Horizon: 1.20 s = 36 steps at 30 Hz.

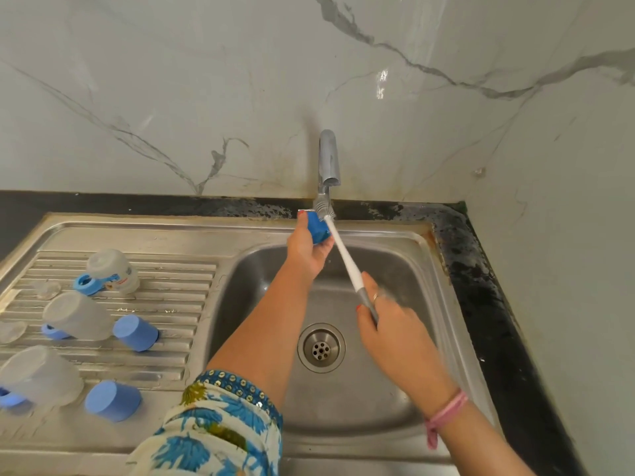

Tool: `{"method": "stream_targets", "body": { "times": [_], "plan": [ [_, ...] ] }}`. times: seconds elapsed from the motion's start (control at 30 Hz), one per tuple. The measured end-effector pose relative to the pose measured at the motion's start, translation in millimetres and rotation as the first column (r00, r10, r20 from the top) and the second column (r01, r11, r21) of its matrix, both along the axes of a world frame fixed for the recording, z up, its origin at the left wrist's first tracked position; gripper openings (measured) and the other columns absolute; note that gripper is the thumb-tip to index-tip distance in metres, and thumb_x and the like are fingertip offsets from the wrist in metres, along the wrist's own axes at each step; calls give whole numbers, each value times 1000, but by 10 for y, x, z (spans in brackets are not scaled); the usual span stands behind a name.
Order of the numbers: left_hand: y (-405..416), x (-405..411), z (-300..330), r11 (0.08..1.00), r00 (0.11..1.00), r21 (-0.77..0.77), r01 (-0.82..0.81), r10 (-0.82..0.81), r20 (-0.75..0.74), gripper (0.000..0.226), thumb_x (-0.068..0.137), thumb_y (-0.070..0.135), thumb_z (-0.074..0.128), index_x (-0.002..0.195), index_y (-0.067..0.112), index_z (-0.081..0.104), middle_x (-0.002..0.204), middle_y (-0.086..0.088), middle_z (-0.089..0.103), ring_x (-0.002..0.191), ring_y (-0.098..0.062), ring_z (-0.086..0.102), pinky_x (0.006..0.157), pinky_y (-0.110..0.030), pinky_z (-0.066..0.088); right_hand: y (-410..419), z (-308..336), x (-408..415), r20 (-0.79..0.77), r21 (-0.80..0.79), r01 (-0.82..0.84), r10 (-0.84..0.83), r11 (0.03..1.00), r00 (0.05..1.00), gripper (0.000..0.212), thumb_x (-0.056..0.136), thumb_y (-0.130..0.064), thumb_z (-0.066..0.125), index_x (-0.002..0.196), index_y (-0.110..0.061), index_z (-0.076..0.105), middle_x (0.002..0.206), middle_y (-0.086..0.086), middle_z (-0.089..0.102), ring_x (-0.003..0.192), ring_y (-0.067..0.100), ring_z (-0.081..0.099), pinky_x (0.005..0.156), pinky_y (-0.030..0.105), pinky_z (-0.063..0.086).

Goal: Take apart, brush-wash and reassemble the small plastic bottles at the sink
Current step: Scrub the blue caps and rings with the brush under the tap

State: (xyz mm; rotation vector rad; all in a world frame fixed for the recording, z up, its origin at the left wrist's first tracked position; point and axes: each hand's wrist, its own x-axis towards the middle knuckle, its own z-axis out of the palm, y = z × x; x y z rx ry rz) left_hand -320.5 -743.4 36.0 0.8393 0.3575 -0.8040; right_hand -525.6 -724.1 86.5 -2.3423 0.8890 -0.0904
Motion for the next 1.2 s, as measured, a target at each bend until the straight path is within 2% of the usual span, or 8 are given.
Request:
{"method": "stream_targets", "body": {
  "times": [0.13, 0.3, 0.47, 0.57, 0.7, 0.93, 1.07, 1.2],
  "plan": [
    [5, 78, 48, 999, 999, -1, -35, 35, -40, 34, 100, 36, 49, 104, 2, 52, 96, -14, 55, 82, -24, 59, 86, -37, 53, 222, 12, -179, -16, -66, -18, 17, 998, 1000, 55, 103, -31, 34, 154, -28, 14, 71, -8, 47, 60, 9, 43, 55, 25, 33],
    [-69, -75, 70, 1000, 999, 9, 9, -8, -40, 41, 98, 40, 51, 119, 4, 48, 100, -14, 53, 86, -23, 59, 91, -36, 54, -75, -21, 14, 22, 61, 48, -49, 997, 999, 54, 102, -25, 38, 154, -23, 20, 66, -5, 49, 54, 7, 47, 51, 24, 40],
    [-21, 89, 13, 1000, 995, 27, -11, 14, -100, 51, 98, 49, 46, 124, 5, 45, 94, -14, 52, 75, -23, 57, 65, -31, 53, 160, -32, -217, -13, 43, -9, 10, 999, 1000, 55, 103, -29, 36, 154, -27, 16, 64, -8, 46, 54, 6, 44, 50, 21, 34],
    [-28, -39, -21, 994, 991, 44, 98, -93, -100, 53, 95, 55, 48, 115, 7, 47, 95, -14, 54, 77, -23, 57, 71, -34, 53, -73, -112, -44, 8, 128, 64, -65, 990, 998, 54, 102, -26, 38, 154, -24, 21, 65, -4, 49, 53, 8, 47, 49, 23, 39],
    [8, 70, -20, 1000, 993, 26, -1, 4, -122, 61, 87, 61, 56, 116, 8, 48, 100, -13, 53, 82, -21, 56, 83, -33, 53, 105, -97, -154, 24, 114, 4, -7, 993, 1000, 54, 103, -27, 37, 153, -27, 17, 64, -5, 50, 57, 11, 49, 60, 33, 48],
    [63, 81, -111, 998, 999, 40, 43, -42, -17, 53, 86, 46, 66, 115, 4, 52, 107, -15, 58, 98, -25, 63, 94, -39, 53, -113, -62, -386, 89, 108, 46, -55, 993, 994, 51, 99, -33, 47, 147, -37, 32, 68, -1, 56, 53, 9, 50, 48, 20, 44],
    [72, 126, -91, 986, 995, 132, 98, -101, 17, 45, 90, 42, 64, 110, 3, 54, 98, -17, 61, 88, -26, 65, 86, -41, 56, -266, 11, -526, 76, -25, -68, 69, 997, 995, 49, 97, -37, 51, 143, -43, 37, 66, -4, 58, 52, 11, 52, 53, 26, 49],
    [73, 125, 52, 961, 974, 185, 204, -218, 60, 26, 97, 30, 55, 103, 4, 55, 100, -18, 60, 84, -25, 63, 71, -37, 55, -461, -83, -417, -188, -373, -161, 96, 914, 978, 52, 102, -42, 33, 150, -46, 14, 86, -7, 53, 65, 13, 52, 61, 29, 46]
  ]
}}
